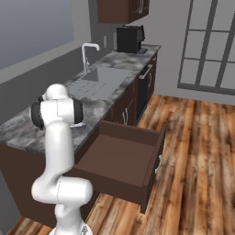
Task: Pick the tongs from the drawer and place it on the counter.
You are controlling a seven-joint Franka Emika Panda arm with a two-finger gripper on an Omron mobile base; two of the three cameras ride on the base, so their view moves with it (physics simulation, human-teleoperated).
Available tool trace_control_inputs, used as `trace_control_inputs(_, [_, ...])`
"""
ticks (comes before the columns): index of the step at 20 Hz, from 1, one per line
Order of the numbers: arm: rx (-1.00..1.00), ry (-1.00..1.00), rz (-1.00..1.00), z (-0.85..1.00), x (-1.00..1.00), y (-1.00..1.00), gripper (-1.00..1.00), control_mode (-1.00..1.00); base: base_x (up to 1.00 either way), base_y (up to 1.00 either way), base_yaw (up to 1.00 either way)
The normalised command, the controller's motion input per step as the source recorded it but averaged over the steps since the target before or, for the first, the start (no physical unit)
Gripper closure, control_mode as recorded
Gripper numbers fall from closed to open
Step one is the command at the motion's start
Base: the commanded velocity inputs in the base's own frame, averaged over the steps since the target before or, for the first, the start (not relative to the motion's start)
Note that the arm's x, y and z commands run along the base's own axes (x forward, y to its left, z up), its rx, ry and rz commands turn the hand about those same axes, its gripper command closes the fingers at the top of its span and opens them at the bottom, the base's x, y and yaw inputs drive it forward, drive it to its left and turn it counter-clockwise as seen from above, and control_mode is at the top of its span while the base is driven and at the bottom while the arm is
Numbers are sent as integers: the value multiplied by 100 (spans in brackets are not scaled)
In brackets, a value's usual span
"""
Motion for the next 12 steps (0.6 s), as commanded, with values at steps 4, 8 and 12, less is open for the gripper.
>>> trace_control_inputs(4, [12, -24, 12, 67, -60, -18, -100, -100, 0, 0, 0])
trace_control_inputs(8, [24, -40, 9, 78, -94, -25, -100, -100, 0, 0, 0])
trace_control_inputs(12, [27, -50, 2, 66, -99, -20, -100, -100, 0, 0, 0])
